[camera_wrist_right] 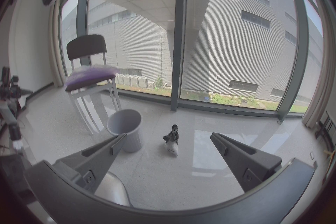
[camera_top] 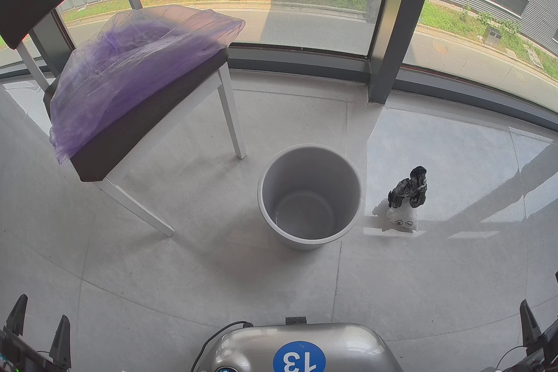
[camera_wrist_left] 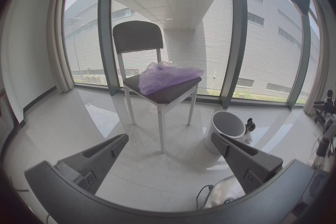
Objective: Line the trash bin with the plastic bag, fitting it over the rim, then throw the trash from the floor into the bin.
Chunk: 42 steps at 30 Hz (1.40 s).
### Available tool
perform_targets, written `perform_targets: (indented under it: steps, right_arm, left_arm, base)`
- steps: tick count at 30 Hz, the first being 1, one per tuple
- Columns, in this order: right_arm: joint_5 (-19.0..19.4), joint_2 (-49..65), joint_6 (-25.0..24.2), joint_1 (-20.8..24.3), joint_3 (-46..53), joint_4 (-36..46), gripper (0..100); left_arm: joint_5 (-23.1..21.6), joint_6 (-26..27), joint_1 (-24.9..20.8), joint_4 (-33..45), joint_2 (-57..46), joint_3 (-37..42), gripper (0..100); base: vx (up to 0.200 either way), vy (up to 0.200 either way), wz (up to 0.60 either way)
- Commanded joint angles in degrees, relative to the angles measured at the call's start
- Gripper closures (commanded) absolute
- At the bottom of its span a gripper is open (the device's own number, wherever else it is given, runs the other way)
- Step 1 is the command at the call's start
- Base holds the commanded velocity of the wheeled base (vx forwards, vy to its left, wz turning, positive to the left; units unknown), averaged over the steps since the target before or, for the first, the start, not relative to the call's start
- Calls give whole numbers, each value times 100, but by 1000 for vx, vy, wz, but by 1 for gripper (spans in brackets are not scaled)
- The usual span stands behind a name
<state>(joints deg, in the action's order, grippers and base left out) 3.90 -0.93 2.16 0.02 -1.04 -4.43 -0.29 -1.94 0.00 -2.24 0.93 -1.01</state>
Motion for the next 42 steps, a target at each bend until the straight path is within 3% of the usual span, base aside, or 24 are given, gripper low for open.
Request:
perform_targets:
  steps: [1, 4, 7, 13, 19, 25, 30, 36, 39, 42]
  right_arm:
    - [128, -30, -1552, 24, -652, -384, 0]
    - [216, -92, -1341, 59, -775, 117, 0]
    - [577, -654, -928, 85, -1109, 170, 0]
    - [700, -2623, -849, 94, -2208, -762, 0]
    - [717, -3704, -893, 261, -2322, -2194, 0]
    - [647, -3942, -928, 1070, -2577, -2300, 0]
    - [647, -4267, -972, 1114, -2665, -2432, 0]
    - [621, -4610, -1596, 1079, -2709, -2651, 0]
    - [621, -4618, -1631, 1070, -2726, -2651, 0]
    - [621, -4724, -2044, 1070, -2946, -2669, 0]
  left_arm:
    - [82, -755, -26, -822, 13, -611, 0]
    - [73, -281, -70, -426, 83, -848, 0]
    - [100, 572, -114, -22, 197, -1094, 0]
    - [284, 1767, -176, 13, 1401, -1955, 0]
    - [768, 2250, -176, 5, 2526, -2518, 0]
    - [1031, 2637, -167, 13, 2931, -2518, 0]
    - [1286, 2910, -167, 13, 3265, -2518, 0]
    - [1462, 3112, -167, -13, 4214, -2790, 0]
    - [1462, 3112, -158, -31, 4276, -2826, 0]
    - [1462, 3129, 123, -277, 5014, -3177, 0]
  base:
    - [0, 0, 0]
    - [0, 0, 0]
    - [0, 0, 0]
    - [0, 0, 0]
    - [0, 0, 0]
    - [0, 0, 0]
    - [0, 0, 0]
    - [0, 0, 0]
    - [0, 0, 0]
    - [0, 0, 0]
